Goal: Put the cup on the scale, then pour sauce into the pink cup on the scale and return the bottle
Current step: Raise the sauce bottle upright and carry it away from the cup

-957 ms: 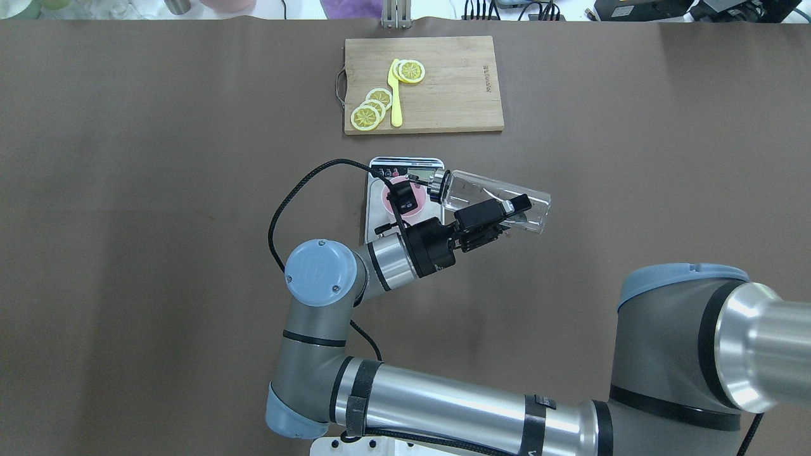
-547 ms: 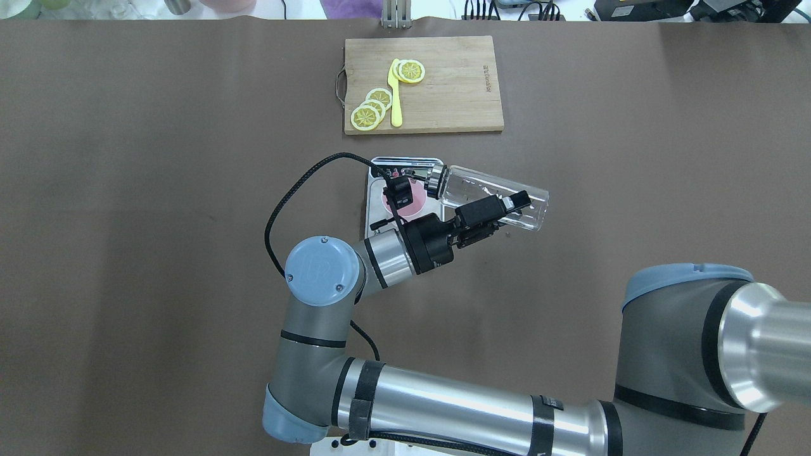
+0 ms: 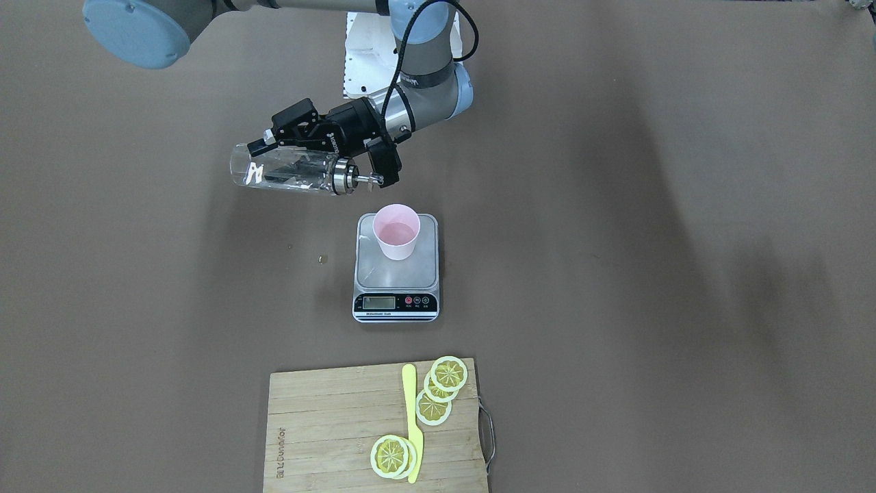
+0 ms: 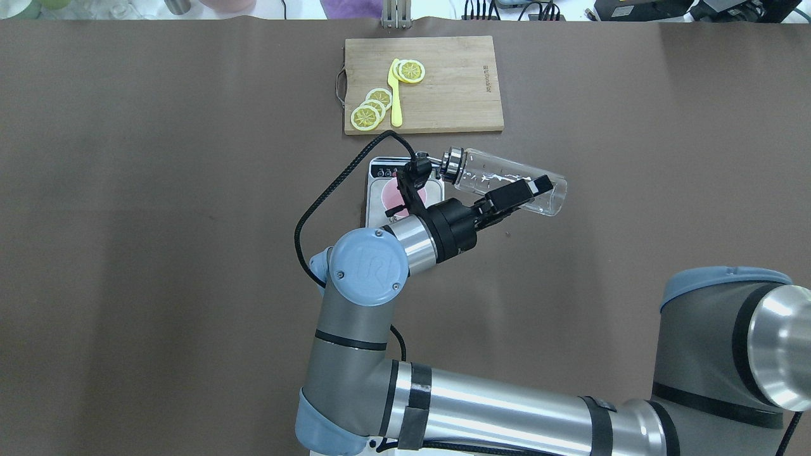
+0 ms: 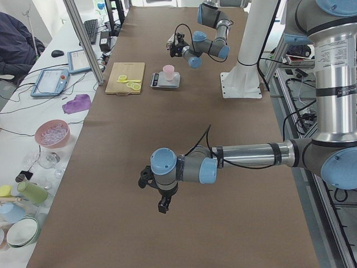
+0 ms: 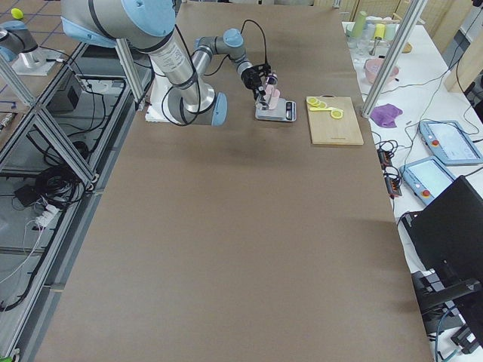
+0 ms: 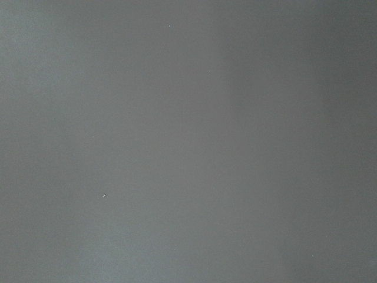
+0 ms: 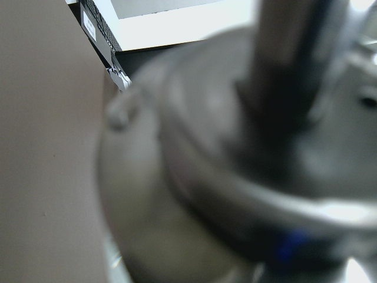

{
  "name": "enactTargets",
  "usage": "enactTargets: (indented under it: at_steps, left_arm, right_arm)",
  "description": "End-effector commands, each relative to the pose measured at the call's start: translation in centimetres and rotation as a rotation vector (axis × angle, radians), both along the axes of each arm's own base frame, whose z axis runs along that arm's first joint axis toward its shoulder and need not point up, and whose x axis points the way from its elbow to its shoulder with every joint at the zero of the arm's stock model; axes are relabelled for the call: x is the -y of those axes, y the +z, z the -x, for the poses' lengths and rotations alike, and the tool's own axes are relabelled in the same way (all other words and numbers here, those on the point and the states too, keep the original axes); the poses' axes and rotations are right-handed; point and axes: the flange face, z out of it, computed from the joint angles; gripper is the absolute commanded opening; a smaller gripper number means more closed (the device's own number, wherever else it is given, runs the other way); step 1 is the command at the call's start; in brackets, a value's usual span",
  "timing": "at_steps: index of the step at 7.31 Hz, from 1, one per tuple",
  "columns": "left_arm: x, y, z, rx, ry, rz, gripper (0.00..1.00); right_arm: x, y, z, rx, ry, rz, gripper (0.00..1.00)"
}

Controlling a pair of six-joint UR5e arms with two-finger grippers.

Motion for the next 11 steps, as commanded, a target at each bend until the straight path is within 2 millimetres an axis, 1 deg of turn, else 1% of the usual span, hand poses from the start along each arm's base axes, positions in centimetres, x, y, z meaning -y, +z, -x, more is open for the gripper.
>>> enactTargets:
  at_steps: [1,2,4,5,6,7,8,9,10,11]
  left_arm:
    - [0.1,-0.1,0.0,0.000,0.000,-0.009,0.98]
    - [0.1,-0.1,0.0,0.000,0.000,-0.009,0.98]
    - [0.1,-0.1,0.0,0.000,0.000,-0.010,0.98]
    - [0.1,-0.2,0.0,0.000,0.000,-0.012,0.98]
    - [0.2,-0.2,0.0,-0.001,0.000,-0.025,0.98]
    - [0.1,-0.2,0.0,-0.001,0.000,-0.026,0.98]
    - [0.1,-0.2,0.0,-0.001,0.001,-0.028,0.98]
    - [0.1,-0.3,0.0,-0.001,0.001,-0.030,0.98]
    - [0.2,-0.3,0.0,-0.001,0.001,-0.033,0.98]
    - [0.2,-0.4,0.0,-0.002,0.000,-0.044,0.98]
  right_arm:
    - [1.4,0.0,-2.6,0.095,-0.036,-0.016,0.00]
    - [1.7,0.0,-4.7,0.152,-0.053,-0.024,0.00]
    - [0.9,0.0,-10.3,0.269,-0.126,-0.042,0.00]
    - [0.5,0.0,-12.7,0.311,-0.157,-0.051,0.00]
    - [0.5,-0.4,-14.9,0.337,-0.186,-0.054,0.00]
    - [0.7,-0.6,-16.6,0.397,-0.202,-0.078,0.00]
    - [1.4,0.0,-18.0,0.428,-0.208,-0.093,0.00]
    - [1.9,0.8,-20.2,0.455,-0.233,-0.108,0.00]
    - [2.8,1.5,-21.9,0.515,-0.233,-0.122,0.00]
    - [3.7,2.1,-23.2,0.564,-0.247,-0.128,0.00]
